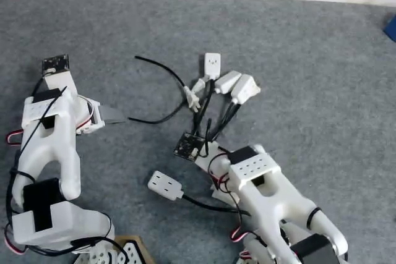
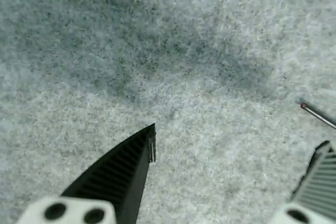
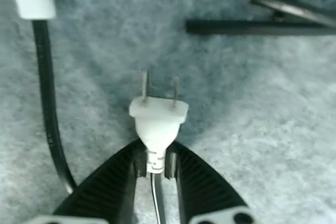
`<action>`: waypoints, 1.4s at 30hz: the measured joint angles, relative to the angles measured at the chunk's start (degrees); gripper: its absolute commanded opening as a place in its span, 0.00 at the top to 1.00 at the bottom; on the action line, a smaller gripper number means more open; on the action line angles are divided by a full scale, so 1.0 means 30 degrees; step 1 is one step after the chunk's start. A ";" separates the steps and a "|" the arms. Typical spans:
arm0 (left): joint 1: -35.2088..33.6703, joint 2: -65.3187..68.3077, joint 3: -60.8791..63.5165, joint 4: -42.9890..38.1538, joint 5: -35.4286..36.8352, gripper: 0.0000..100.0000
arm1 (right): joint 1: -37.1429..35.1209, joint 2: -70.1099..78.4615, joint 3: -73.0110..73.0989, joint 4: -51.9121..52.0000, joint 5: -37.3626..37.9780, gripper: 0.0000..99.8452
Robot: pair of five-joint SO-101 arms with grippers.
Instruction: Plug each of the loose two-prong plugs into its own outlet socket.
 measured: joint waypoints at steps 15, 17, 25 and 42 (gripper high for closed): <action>0.0000 0.0000 0.0000 0.0000 0.0000 0.56 | -0.0674 -0.0059 0.0703 -0.0381 0.0000 0.99; 0.0000 0.0000 0.0000 0.0000 0.0000 0.56 | -0.0674 -0.0059 0.0703 -0.0440 0.0000 0.99; 0.0000 0.0000 -0.0147 0.0029 0.0000 0.56 | -0.0762 -0.1436 -0.0938 0.1201 -0.1172 0.99; 0.5245 -1.0608 -0.1641 0.5744 -0.1524 0.56 | -0.2374 -0.9114 -0.8176 0.3575 -0.6066 0.99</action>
